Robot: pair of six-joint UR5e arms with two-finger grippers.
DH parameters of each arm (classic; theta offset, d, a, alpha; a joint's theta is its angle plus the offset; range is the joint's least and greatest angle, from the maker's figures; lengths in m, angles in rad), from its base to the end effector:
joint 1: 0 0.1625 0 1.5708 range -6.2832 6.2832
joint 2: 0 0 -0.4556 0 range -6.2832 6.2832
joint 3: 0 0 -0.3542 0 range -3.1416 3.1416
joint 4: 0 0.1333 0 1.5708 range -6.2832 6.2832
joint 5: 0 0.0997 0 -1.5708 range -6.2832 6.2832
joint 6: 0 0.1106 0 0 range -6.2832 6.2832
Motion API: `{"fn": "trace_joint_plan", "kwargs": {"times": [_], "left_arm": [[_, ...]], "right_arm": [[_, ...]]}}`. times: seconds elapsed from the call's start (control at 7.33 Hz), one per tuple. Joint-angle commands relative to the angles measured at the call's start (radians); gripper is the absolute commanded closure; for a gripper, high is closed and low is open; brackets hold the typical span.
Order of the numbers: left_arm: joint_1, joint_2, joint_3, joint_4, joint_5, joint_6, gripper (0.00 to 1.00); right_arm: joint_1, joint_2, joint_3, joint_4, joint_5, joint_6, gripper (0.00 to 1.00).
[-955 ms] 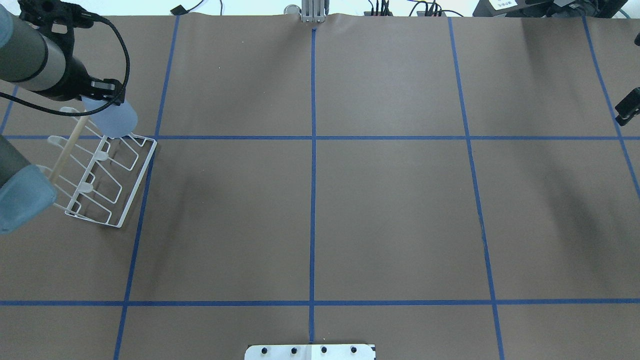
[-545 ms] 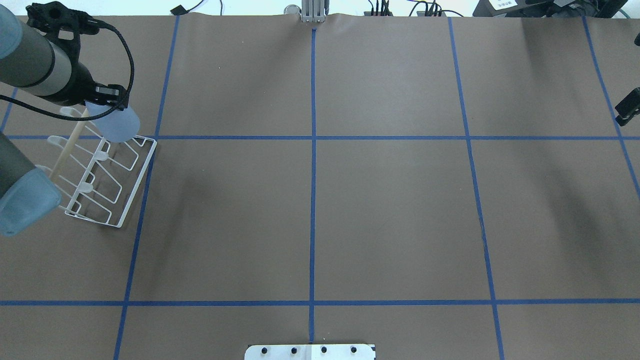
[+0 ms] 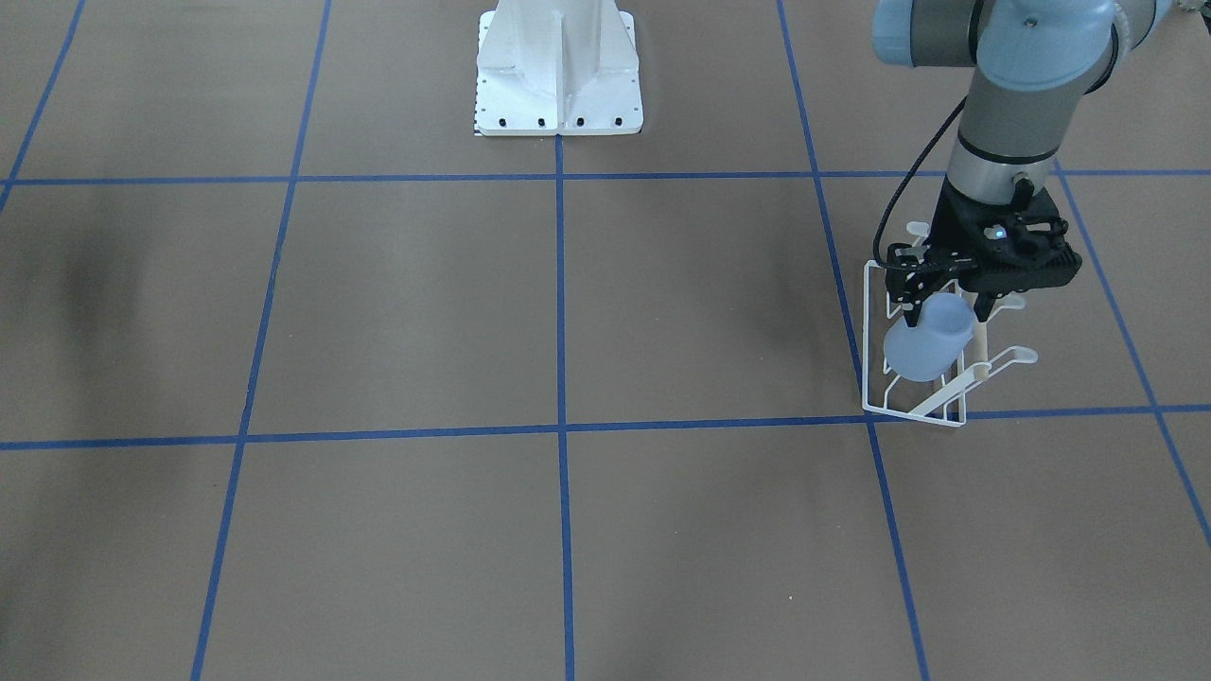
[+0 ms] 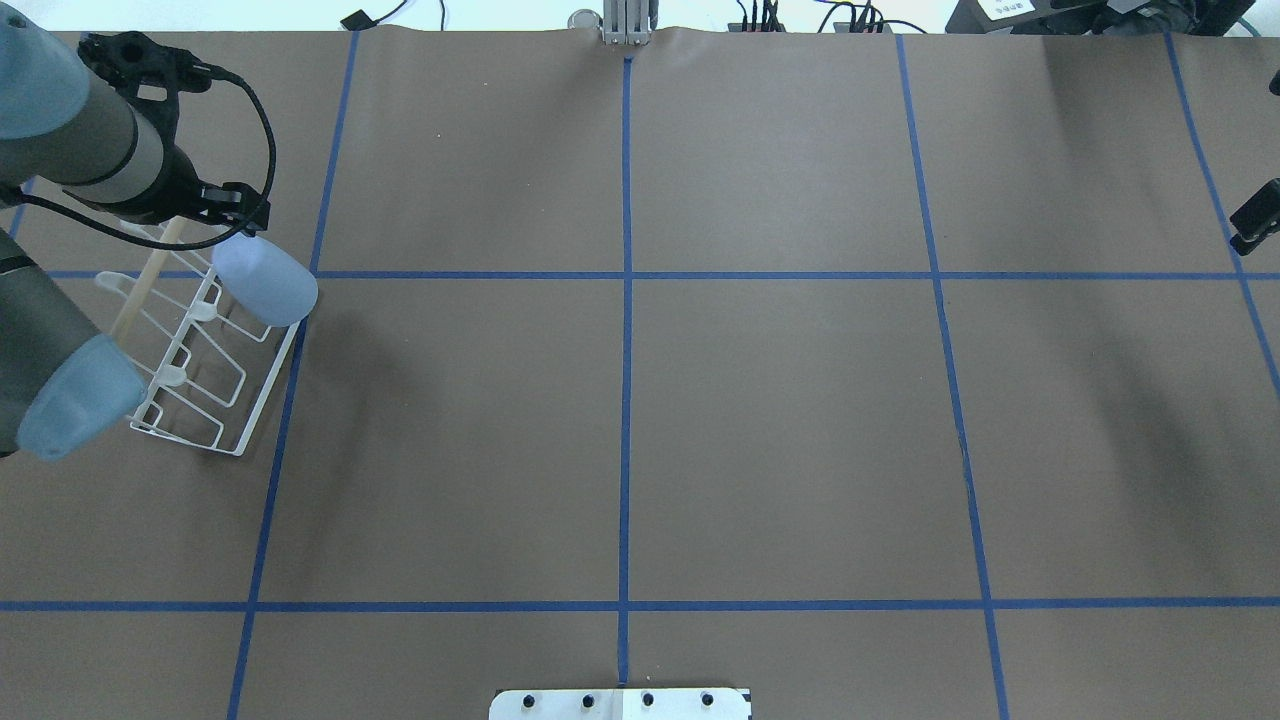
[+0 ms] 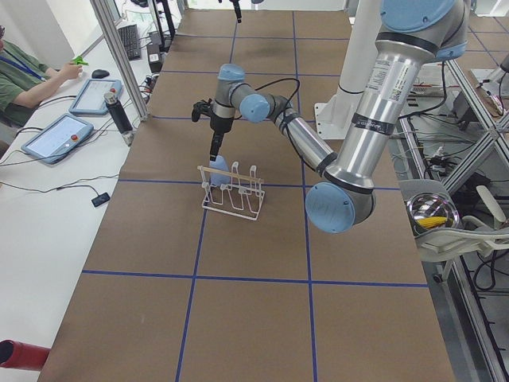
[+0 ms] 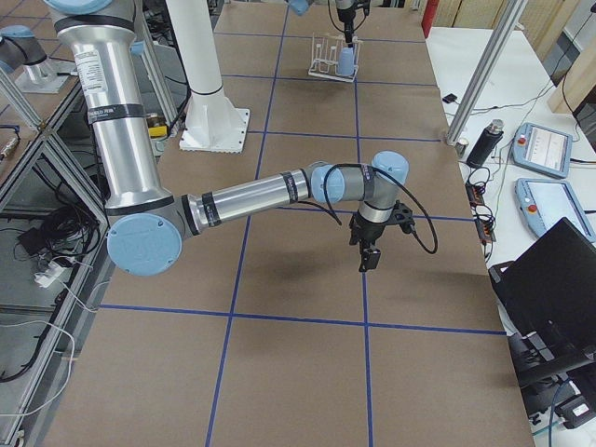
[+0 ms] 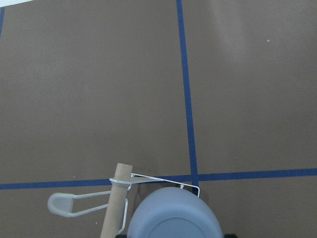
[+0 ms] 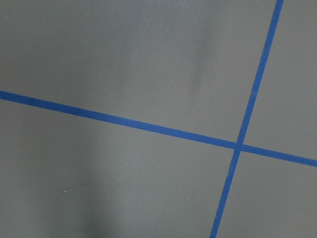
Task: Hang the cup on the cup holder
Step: 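Lower the cup onto the rack's top hook with the left gripper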
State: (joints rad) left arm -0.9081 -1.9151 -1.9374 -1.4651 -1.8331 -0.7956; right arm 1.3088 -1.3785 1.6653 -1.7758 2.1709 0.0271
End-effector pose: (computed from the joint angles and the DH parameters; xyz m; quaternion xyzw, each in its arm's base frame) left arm 0.2651 -0.5097 0.3914 0.1372 0.2899 -0.0240 0.9469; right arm -0.0698 -0.5338 0.5923 -0.0039 -0.2979 -0.1239 0.9465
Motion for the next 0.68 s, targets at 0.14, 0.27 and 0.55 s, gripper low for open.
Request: {"fn": "trace_joint_plan", "kwargs": {"times": [0.14,0.27,0.55], "left_arm": [[0.000,0.002,-0.023,0.005,0.000,0.003,0.02],[-0.015,0.002,-0.029,0.005,-0.008,0.003,0.02],[-0.160,0.036,-0.029,0.005,-0.211,0.007,0.01]], "right_arm": [[0.020,-0.046,0.002,0.004,0.107,0.008,0.00],[0.020,-0.044,0.002,0.004,0.107,0.013,0.00],[0.050,-0.039,-0.004,0.080,0.099,-0.002,0.00]]}}
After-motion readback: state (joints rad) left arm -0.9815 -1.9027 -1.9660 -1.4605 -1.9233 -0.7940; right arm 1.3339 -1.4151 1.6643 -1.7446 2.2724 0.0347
